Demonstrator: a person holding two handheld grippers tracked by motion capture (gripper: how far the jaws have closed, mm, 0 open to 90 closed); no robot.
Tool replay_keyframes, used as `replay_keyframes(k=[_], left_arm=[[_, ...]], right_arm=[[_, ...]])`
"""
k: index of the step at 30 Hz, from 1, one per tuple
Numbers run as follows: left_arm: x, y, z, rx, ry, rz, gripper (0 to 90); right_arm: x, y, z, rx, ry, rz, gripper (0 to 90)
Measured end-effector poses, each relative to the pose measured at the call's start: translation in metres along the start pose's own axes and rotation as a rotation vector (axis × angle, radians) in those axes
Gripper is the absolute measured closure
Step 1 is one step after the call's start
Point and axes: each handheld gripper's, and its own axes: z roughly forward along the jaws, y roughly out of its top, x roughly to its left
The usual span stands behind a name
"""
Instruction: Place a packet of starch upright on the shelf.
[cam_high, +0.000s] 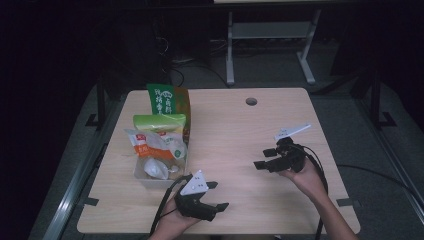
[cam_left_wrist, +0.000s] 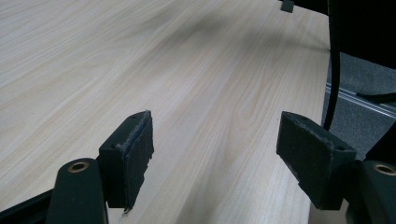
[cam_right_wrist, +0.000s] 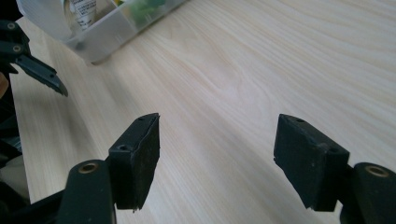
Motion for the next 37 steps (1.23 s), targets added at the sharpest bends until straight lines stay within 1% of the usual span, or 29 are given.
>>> replay_keyframes(k=[3, 9, 21, 25, 30, 32, 34, 36, 37], left_arm=[[0.001, 0.0, 0.0, -0.001, 0.0, -0.002, 26.7], [0.001, 0.0, 0.0, -0.002, 0.0, -0.005, 26.6], [0.001, -0.002, -0.001, 0.003, -0.002, -0.018, 26.6], [0.002, -0.002, -0.002, 0.004, -0.002, -0.012, 26.6], [0.0, -0.002, -0.002, 0.008, -0.002, -0.014, 26.5], [-0.001, -0.003, -0.002, 0.005, -0.004, -0.015, 26.5], [-0.001, -0.003, -0.001, 0.007, -0.008, -0.015, 26.4], [-0.001, -0.003, 0.0, 0.01, -0.013, -0.017, 26.3], [-0.001, -0.003, 0.0, 0.014, -0.014, -0.013, 26.2]], right_arm=[[-0.002, -0.009, -0.003, 0.003, -0.002, 0.005, 30.6], [-0.006, -0.024, -0.007, -0.001, -0.004, 0.03, 30.4], [-0.006, -0.056, -0.017, -0.007, -0.015, 0.061, 29.3], [-0.003, -0.067, -0.021, -0.019, -0.019, 0.071, 29.0], [0.002, -0.084, -0.024, -0.024, -0.021, 0.082, 28.6], [0.006, -0.089, -0.025, -0.031, -0.033, 0.068, 28.4], [0.011, -0.094, -0.026, -0.036, -0.042, 0.065, 26.7], [0.015, -0.097, -0.028, -0.053, -0.05, 0.059, 26.0], [0.016, -0.098, -0.029, -0.061, -0.051, 0.048, 25.4]])
